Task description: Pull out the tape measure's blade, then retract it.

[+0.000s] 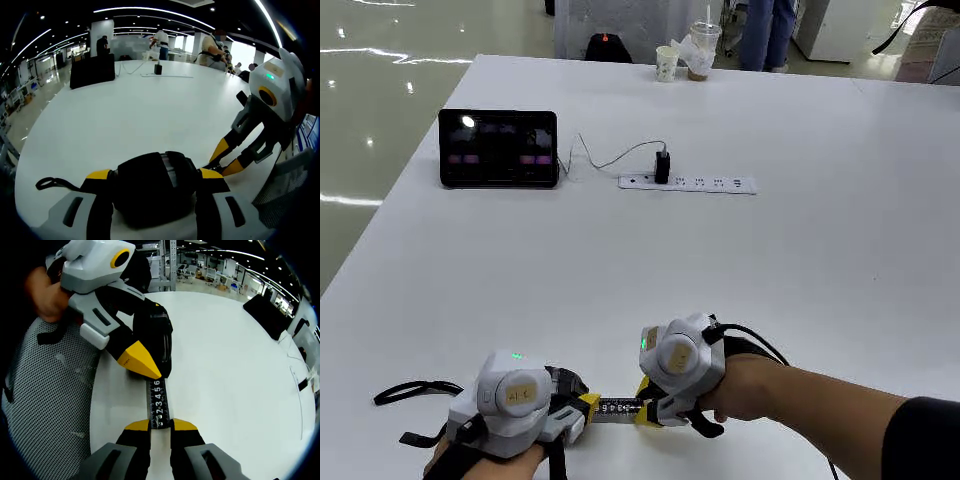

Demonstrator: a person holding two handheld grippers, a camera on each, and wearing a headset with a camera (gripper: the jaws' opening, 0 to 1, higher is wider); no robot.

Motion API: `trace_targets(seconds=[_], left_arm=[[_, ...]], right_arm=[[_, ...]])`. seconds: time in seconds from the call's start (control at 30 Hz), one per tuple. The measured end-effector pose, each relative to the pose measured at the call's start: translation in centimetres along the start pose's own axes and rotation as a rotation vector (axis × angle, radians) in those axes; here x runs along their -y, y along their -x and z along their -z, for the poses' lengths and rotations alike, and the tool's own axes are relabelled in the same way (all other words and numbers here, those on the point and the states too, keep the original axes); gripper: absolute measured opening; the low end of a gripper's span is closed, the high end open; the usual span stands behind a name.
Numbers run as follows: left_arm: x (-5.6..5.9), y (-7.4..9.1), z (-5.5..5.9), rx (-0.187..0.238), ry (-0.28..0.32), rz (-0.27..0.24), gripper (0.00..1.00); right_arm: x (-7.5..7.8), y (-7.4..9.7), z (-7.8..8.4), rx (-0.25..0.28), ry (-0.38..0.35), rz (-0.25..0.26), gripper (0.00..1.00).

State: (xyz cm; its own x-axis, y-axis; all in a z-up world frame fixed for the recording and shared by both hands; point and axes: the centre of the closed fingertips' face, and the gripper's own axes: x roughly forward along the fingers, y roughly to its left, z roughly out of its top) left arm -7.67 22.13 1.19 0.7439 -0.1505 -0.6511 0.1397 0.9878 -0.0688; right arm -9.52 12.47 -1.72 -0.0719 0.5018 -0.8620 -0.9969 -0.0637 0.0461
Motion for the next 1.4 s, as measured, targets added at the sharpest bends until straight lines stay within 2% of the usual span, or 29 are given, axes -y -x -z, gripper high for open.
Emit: trace_targets(seconds=[0.37,1.0,1.13,1.4], left_arm=[[0.0,0.0,0.1,0.0,0.002,0.001,0.62],[-0.1,0.1,0.2,-0.002,-0.006,0.002,0.61],[-0.1,0.1,0.2,-0.001,0.0,0.007,0.6],[-0.2,0.0,0.2,0.003,0.017,0.01,0.6]], right_arm=[[0.0,-0.5,-0.8,0.007,0.013,-0.004,0.11],[0.1,-0.8,-1.3,0.012,-0.012,-0.007,0.11],[0.2,-0.8,-1.3,0.02,-0.042,-0.013,0.11],[0.2,-1.0,-1.7,0.025,-0.028,-0.009,0.11]])
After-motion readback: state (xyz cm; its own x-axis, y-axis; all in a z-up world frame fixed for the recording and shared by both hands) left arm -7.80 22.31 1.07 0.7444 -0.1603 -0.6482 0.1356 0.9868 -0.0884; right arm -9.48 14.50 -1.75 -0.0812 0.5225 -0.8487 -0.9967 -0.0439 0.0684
